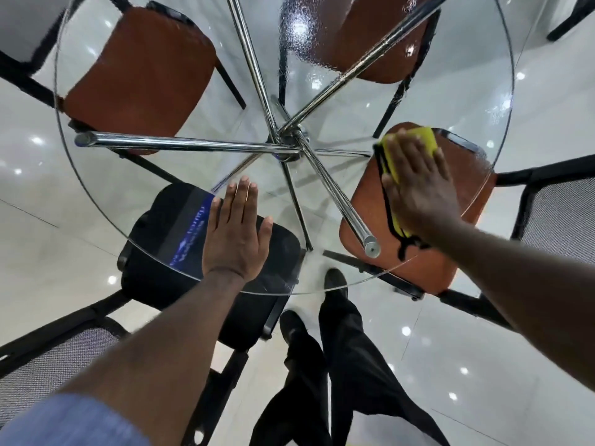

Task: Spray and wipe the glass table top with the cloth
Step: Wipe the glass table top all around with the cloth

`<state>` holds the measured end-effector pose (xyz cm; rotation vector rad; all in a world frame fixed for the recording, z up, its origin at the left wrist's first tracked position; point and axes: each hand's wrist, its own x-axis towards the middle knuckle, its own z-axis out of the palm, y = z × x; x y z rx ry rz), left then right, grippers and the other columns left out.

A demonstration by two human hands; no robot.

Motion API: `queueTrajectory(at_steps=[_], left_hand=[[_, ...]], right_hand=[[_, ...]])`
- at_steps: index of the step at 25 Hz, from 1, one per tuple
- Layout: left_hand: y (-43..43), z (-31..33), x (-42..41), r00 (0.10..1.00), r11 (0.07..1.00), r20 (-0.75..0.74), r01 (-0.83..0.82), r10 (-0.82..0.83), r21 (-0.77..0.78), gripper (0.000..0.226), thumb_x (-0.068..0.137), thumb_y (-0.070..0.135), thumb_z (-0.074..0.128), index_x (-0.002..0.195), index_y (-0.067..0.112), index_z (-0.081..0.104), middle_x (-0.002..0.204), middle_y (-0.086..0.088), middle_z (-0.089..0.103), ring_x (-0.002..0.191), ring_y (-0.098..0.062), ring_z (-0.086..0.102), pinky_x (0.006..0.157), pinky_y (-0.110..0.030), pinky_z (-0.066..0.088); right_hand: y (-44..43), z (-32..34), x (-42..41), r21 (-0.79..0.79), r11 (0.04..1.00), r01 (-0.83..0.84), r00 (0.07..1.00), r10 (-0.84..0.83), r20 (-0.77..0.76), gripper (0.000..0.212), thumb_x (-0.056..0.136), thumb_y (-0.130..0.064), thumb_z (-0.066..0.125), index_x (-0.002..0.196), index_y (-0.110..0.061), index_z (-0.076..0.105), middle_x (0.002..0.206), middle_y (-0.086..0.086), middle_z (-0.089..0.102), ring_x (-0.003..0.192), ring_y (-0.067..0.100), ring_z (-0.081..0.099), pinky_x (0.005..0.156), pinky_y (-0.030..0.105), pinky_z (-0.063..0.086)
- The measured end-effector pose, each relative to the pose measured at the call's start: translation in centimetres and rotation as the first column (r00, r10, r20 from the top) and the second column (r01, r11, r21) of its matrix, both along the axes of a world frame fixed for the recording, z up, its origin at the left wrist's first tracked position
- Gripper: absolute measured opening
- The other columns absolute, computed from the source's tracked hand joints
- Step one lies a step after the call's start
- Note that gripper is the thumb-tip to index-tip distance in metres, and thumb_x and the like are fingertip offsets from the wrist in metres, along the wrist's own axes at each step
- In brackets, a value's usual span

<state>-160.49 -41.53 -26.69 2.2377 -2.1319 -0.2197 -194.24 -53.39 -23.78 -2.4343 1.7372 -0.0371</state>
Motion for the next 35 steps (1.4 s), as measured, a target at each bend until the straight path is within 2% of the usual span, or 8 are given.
queueTrajectory(at_steps=[4, 11, 15, 19, 22, 26, 32, 35], left_hand=[[-0.2, 0.2, 0.2, 0.999, 1.0, -0.035, 0.012, -0.012, 0.008, 0.069, 0.108, 0.048, 0.029, 0.166, 0.014, 0.015, 0.175, -0.004, 0.011, 0.161, -0.021, 0.006, 0.131, -0.043, 0.001], [-3.9, 3.3, -4.0, 1.0, 0.999, -0.012, 0.0, -0.001, -0.037, 0.071, 0.105, 0.053, 0.04, 0.158, 0.008, 0.034, 0.168, -0.012, 0.028, 0.154, -0.035, 0.025, 0.129, -0.052, 0.007], [-5.8, 1.3, -7.0, 0.987, 0.988, -0.062, 0.15, -0.148, 0.036, 0.081, 0.105, 0.056, 0.037, 0.167, 0.014, 0.006, 0.175, -0.003, -0.003, 0.162, -0.021, -0.005, 0.13, -0.049, 0.003], [-5.9, 0.8, -7.0, 0.987, 0.985, 0.009, 0.158, -0.159, 0.069, 0.082, 0.105, 0.057, 0.034, 0.167, 0.012, 0.005, 0.175, -0.003, -0.004, 0.162, -0.021, -0.004, 0.131, -0.048, 0.001], [-5.9, 1.0, -7.1, 0.99, 0.988, 0.028, 0.138, -0.14, 0.074, 0.081, 0.104, 0.058, 0.033, 0.167, 0.012, 0.011, 0.175, -0.004, 0.001, 0.162, -0.021, 0.0, 0.131, -0.047, 0.002], [-6.1, 0.8, -7.1, 0.989, 0.985, 0.018, 0.144, -0.146, 0.095, 0.082, 0.103, 0.061, 0.029, 0.166, 0.012, 0.01, 0.175, -0.004, -0.001, 0.162, -0.021, -0.002, 0.13, -0.051, 0.008], [-6.0, 0.6, -7.1, 0.986, 0.984, 0.0, 0.166, -0.166, 0.071, 0.083, 0.103, 0.059, 0.032, 0.167, 0.011, 0.009, 0.175, -0.005, 0.0, 0.162, -0.022, -0.002, 0.13, -0.05, 0.007], [-6.0, 0.4, -7.0, 0.987, 0.984, -0.001, 0.158, -0.158, 0.081, 0.083, 0.103, 0.06, 0.03, 0.167, 0.011, 0.008, 0.175, -0.004, 0.0, 0.162, -0.021, -0.002, 0.13, -0.051, 0.008]], right_hand=[[-1.7, 0.3, 6.5, 0.015, 0.979, 0.201, 0.976, -0.202, 0.076, 0.067, 0.112, -0.046, 0.027, 0.173, -0.025, 0.008, 0.181, 0.001, 0.006, 0.168, 0.02, 0.004, 0.135, 0.052, 0.005], [7.0, 0.5, 0.4, 0.011, 0.939, -0.345, 0.939, 0.345, -0.008, 0.064, 0.112, -0.046, 0.043, 0.171, -0.028, 0.024, 0.178, -0.004, 0.022, 0.166, 0.017, 0.016, 0.134, 0.048, 0.016], [-3.4, 0.4, -4.0, -0.019, 0.997, -0.068, 0.997, 0.067, -0.042, 0.067, 0.113, -0.05, 0.027, 0.172, -0.024, 0.013, 0.18, 0.006, 0.014, 0.167, 0.026, 0.013, 0.133, 0.057, 0.015], [-9.4, -0.1, 3.0, -0.053, 0.992, 0.116, 0.992, -0.113, 0.05, 0.066, 0.113, -0.047, 0.028, 0.172, -0.021, 0.014, 0.181, 0.003, 0.012, 0.167, 0.024, 0.011, 0.133, 0.055, 0.011], [-2.8, 0.2, 6.3, 0.023, 0.989, -0.143, 0.989, 0.142, 0.042, 0.066, 0.113, -0.045, 0.033, 0.173, -0.022, 0.014, 0.181, 0.003, 0.011, 0.168, 0.023, 0.007, 0.134, 0.054, 0.009], [-0.8, -0.2, -2.2, -0.014, 0.889, -0.457, 0.889, 0.457, -0.033, 0.063, 0.111, -0.043, 0.039, 0.17, -0.026, 0.024, 0.177, 0.001, 0.021, 0.165, 0.022, 0.017, 0.134, 0.05, 0.013], [-12.4, 0.4, -0.5, -0.012, 0.992, 0.126, 0.992, -0.126, 0.009, 0.066, 0.114, -0.048, 0.023, 0.173, -0.026, 0.004, 0.182, 0.001, 0.003, 0.168, 0.021, 0.001, 0.135, 0.055, 0.006], [-10.3, -0.2, 6.3, -0.027, 0.997, 0.076, 0.996, -0.075, 0.049, 0.066, 0.113, -0.044, 0.03, 0.173, -0.02, 0.013, 0.181, 0.005, 0.012, 0.167, 0.025, 0.01, 0.134, 0.054, 0.008]])
